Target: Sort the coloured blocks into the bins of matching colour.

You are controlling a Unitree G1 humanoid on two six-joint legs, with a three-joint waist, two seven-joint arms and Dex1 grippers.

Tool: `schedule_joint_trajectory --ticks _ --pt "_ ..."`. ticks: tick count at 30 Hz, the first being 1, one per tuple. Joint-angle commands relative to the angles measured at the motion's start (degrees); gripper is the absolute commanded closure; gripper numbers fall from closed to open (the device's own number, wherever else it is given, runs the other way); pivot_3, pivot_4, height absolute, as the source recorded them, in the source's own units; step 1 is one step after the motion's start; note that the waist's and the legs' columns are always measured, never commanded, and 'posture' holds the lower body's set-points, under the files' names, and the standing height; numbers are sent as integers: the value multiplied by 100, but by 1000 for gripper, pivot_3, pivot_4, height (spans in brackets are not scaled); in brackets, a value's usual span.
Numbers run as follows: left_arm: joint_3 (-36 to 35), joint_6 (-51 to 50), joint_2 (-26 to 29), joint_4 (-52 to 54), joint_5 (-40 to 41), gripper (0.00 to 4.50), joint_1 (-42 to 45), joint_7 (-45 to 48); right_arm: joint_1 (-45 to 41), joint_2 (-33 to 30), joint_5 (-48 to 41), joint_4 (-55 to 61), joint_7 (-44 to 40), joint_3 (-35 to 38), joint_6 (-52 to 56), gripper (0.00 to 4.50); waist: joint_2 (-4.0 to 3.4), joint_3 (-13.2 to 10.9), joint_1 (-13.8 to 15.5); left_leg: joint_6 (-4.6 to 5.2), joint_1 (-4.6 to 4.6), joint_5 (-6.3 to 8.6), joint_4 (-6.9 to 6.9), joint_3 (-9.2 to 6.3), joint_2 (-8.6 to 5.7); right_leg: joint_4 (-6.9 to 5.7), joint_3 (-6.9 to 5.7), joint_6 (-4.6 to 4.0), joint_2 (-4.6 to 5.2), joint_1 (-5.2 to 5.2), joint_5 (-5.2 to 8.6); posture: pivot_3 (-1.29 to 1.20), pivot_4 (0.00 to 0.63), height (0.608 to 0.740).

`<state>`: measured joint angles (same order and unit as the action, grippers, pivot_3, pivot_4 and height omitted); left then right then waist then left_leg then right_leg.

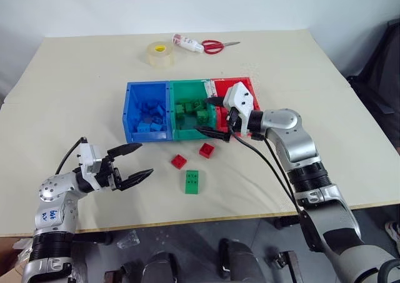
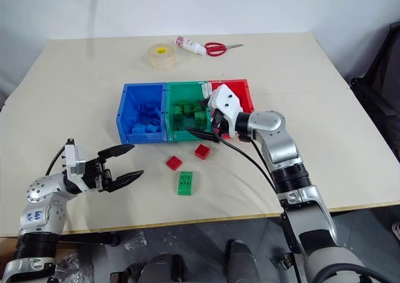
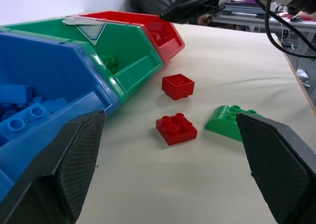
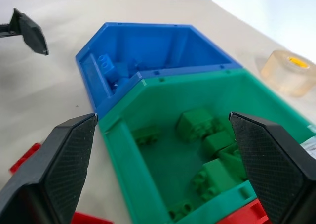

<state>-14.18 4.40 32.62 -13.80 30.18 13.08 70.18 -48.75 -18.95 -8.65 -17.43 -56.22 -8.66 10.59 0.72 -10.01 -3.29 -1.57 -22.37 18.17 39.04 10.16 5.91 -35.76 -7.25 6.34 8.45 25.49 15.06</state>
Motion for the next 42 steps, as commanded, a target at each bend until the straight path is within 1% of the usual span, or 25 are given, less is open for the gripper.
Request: schedule_joint_trajectory --ticks 1,8,13,19,23,25,27,31,35,40,42 --pt "-33 51 31 135 33 0 -43 27 -19 -74 -180 378 -48 113 51 48 0 0 3 0 0 0 0 0 0 0 0 0 0 0 0 0 150 740" --pt "-33 40 29 162 43 0 -67 22 119 -284 -334 612 -157 171 173 48 0 0 11 0 0 0 0 0 0 0 0 0 0 0 0 0 150 740" --pt "-21 40 35 143 37 0 -33 33 603 -684 -577 1263 -385 248 495 48 1 0 34 1 -1 0 1 -1 0 2 -1 0 0 0 0 0 150 740" --pt "-68 36 102 138 59 0 -87 97 1906 -1906 -1086 2624 -825 619 1301 48 1 0 156 3 -3 4 0 -2 -1 12 -1 1 1 -1 0 0 150 740" --pt "-120 38 161 97 72 0 -124 165 2987 -2817 -1429 3404 -932 1305 1854 48 1 0 178 4 -2 4 4 -3 0 14 -1 0 1 -2 0 0 150 740" --pt "-132 43 184 56 69 0 -121 197 3447 -3103 -1549 3668 -914 1589 2019 48 3 1 182 4 -2 4 4 -5 0 18 -1 0 1 -2 0 0 150 740" --pt "-130 46 196 21 67 0 -107 218 3734 -3257 -1620 3824 -882 1740 2099 48 4 1 170 5 0 5 5 -4 -1 23 2 0 1 -3 0 0 150 740" --pt "-99 45 190 -41 47 0 -42 256 3829 -3268 -1697 3969 -721 1730 2197 48 4 1 156 4 7 4 5 -4 1 24 4 -2 1 -4 1 0 150 740" --pt "-65 43 152 -35 32 0 20 248 3555 -3010 -1696 3942 -490 1388 2286 48 4 1 174 4 5 4 7 -4 -1 25 4 -2 2 -4 1 0 150 740" --pt "-51 28 113 76 37 0 -20 199 2960 -2354 -1309 3388 -164 643 2097 48 4 2 163 3 5 4 7 -4 -1 21 2 -2 2 -4 1 0 150 740" --pt "-54 20 99 160 51 0 -79 166 2596 -1960 -1083 2920 -17 307 1893 48 4 2 159 3 5 4 7 -3 -1 14 2 -2 1 -4 1 0 150 740"
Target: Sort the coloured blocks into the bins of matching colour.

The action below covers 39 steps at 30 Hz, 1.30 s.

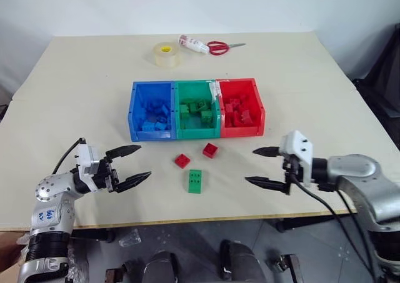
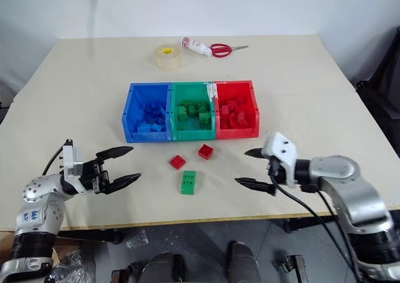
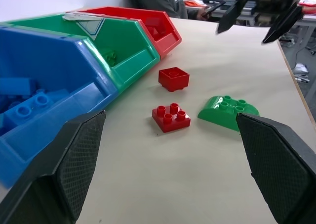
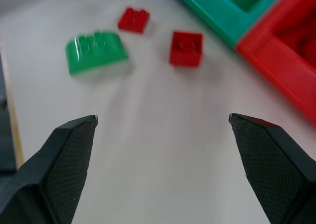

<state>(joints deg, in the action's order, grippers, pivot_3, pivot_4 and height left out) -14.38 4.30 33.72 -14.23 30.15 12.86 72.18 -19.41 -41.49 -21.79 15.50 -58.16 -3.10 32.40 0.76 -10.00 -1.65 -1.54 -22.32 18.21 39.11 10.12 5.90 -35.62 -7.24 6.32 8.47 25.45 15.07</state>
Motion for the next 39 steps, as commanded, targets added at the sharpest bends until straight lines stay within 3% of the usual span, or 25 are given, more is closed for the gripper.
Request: schedule_joint_trajectory --ticks 1,7,14,17,23,25,33,39 --pt "-43 25 -19 253 64 0 -97 -58 -519 509 348 -634 271 -393 -398 48 0 0 -9 0 0 0 0 1 0 -1 0 0 0 0 0 0 150 740" --pt "-149 -5 -22 562 128 0 -402 -214 -1326 1503 849 -1871 698 -830 -900 48 -1 0 -13 -1 -3 0 -1 3 0 -10 -2 1 -1 2 0 0 150 740" --pt "-220 -29 -8 750 160 0 -614 -338 -1712 2068 1077 -2593 770 -1000 -1199 48 -1 0 -9 -1 -4 0 0 3 1 -12 -2 1 0 1 -1 0 150 740" --pt "-215 -30 -10 744 156 0 -603 -360 -1755 2158 1123 -2694 768 -996 -1226 595 -2 0 -10 -1 -4 0 0 3 1 -12 -2 1 0 1 -1 0 150 740" --pt "-179 -4 -20 672 144 0 -533 -358 -1627 2057 1094 -2401 694 -919 -1139 2645 -2 0 -12 -1 -4 0 -1 3 1 -11 -3 1 0 2 -1 0 150 740" --pt "-151 5 -31 616 129 0 -475 -345 -1559 1977 1064 -2229 658 -877 -1103 3072 -2 0 -7 -1 -4 0 -1 3 1 -11 -3 1 -1 2 -1 0 150 740" --pt "-72 45 -58 383 86 0 -248 -247 -1892 1612 634 -1441 670 -245 -791 3065 -2 -1 -4 -1 -5 0 -2 2 1 -10 -2 1 0 2 -1 0 150 740" --pt "-2 104 -110 161 32 0 -33 -153 -2977 1493 911 -2698 1045 154 -1312 3065 -3 -1 -29 -1 -3 0 -3 4 2 -12 -2 0 -2 4 0 0 150 740"
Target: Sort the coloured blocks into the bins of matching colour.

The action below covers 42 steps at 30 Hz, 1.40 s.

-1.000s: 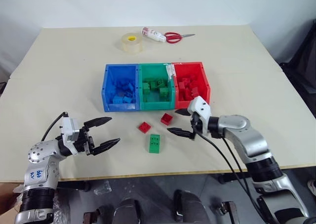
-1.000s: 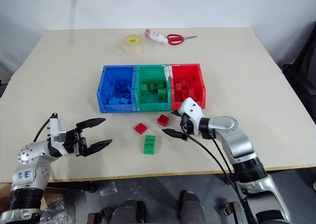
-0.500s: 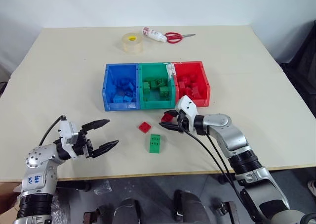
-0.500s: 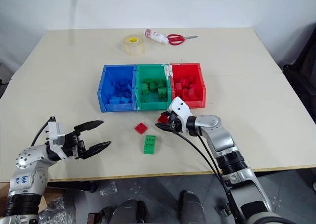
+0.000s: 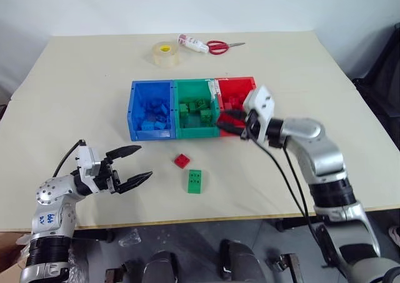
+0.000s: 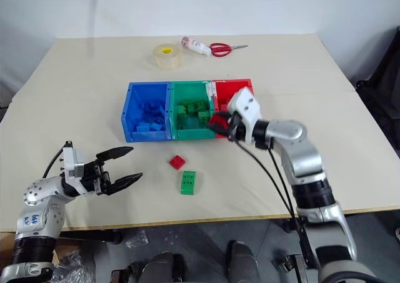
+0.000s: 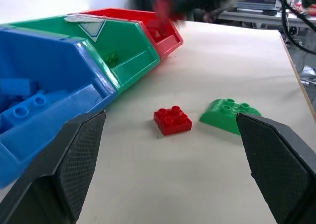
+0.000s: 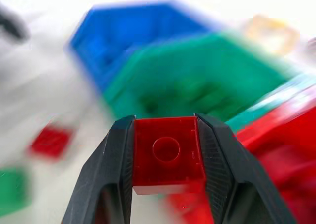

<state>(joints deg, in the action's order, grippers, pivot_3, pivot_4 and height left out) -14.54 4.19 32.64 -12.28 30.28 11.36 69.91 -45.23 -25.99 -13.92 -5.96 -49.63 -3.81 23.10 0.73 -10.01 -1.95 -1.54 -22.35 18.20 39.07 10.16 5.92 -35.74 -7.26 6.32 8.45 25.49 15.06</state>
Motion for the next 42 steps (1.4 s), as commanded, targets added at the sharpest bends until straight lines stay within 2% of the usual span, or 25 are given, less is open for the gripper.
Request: schedule_joint_trajectory --ticks 1,5,10,16,21,26,32,38,42 --pt "30 131 -15 -81 5 0 165 89 -595 -65 227 -939 233 215 -563 3065 0 0 0 0 -2 0 0 0 0 2 0 0 0 0 0 0 150 740" --pt "61 184 -37 -200 -17 0 291 125 -1151 -18 503 -2192 289 174 -1220 1700 0 0 -5 0 -1 0 -2 3 -1 4 0 1 0 0 0 0 150 740" --pt "54 214 -16 -195 3 0 275 133 -1316 -19 605 -2655 202 164 -1613 14 -2 -1 -26 0 -4 0 -6 4 -2 10 0 2 0 0 -1 0 150 740" --pt "47 205 2 -136 28 0 195 148 -1006 -180 473 -2198 -173 172 -1488 14 -2 -1 -83 -1 -3 0 -4 4 0 7 0 3 0 0 -1 0 150 740" --pt "103 188 -12 -152 23 0 233 200 -104 -647 27 -846 -1048 149 -967 14 -2 -1 -39 1 -7 1 -6 0 -2 12 -1 3 1 -1 -2 0 150 740" --pt "159 207 20 -340 -5 0 369 344 1729 -1691 -609 949 -1760 664 -462 14 -2 -1 88 -4 -5 0 -7 -16 2 10 -18 -2 0 -5 1 0 150 740" --pt "173 223 97 -559 -32 0 522 490 3111 -2612 -930 1729 -2066 1326 -264 14 0 -1 40 6 -5 7 8 -4 -4 23 -7 10 5 -11 -6 0 150 740" --pt "184 226 126 -741 -85 0 693 577 3346 -2798 -1023 1963 -1978 1429 -141 14 0 -1 36 0 6 3 6 -5 -1 23 -6 0 4 -9 0 0 150 740" --pt "193 234 97 -793 -118 0 794 578 3054 -2538 -1058 2283 -1808 931 114 14 1 -1 37 1 4 4 7 -5 -2 22 -6 2 4 -10 -1 0 150 740"
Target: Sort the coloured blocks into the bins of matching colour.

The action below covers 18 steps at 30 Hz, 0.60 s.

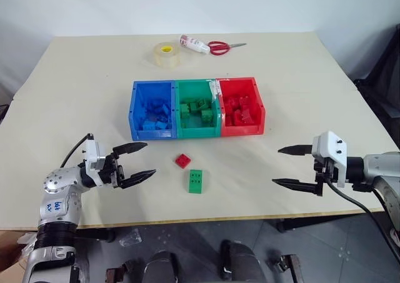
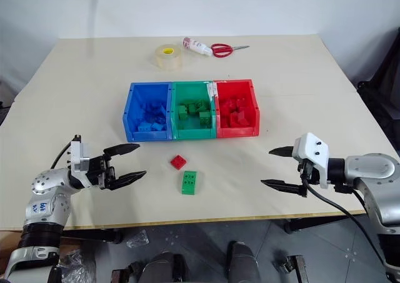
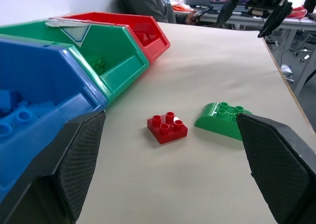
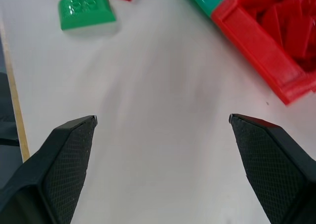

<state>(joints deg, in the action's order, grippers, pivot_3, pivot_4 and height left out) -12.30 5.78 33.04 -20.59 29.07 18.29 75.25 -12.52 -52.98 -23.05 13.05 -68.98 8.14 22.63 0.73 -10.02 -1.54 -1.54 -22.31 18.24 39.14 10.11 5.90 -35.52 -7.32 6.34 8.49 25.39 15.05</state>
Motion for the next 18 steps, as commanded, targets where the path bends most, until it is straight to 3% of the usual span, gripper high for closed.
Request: schedule_joint_trajectory --ticks 1,10,18 --pt "-30 74 52 41 1 0 109 39 -309 249 -149 456 180 -417 232 14 3 -1 -10 0 0 0 0 -1 1 0 -1 0 0 0 0 0 150 740" --pt "-94 40 9 379 57 0 -158 -86 -1662 1648 530 -56 598 -2268 456 14 2 0 -13 0 -4 0 0 -1 1 -15 -4 0 0 2 0 0 150 740" --pt "-262 -65 32 939 156 0 -677 -325 -2281 2546 1055 -832 530 -3239 310 14 3 0 -8 0 -9 0 1 -2 1 -17 -7 0 0 5 0 0 150 740"
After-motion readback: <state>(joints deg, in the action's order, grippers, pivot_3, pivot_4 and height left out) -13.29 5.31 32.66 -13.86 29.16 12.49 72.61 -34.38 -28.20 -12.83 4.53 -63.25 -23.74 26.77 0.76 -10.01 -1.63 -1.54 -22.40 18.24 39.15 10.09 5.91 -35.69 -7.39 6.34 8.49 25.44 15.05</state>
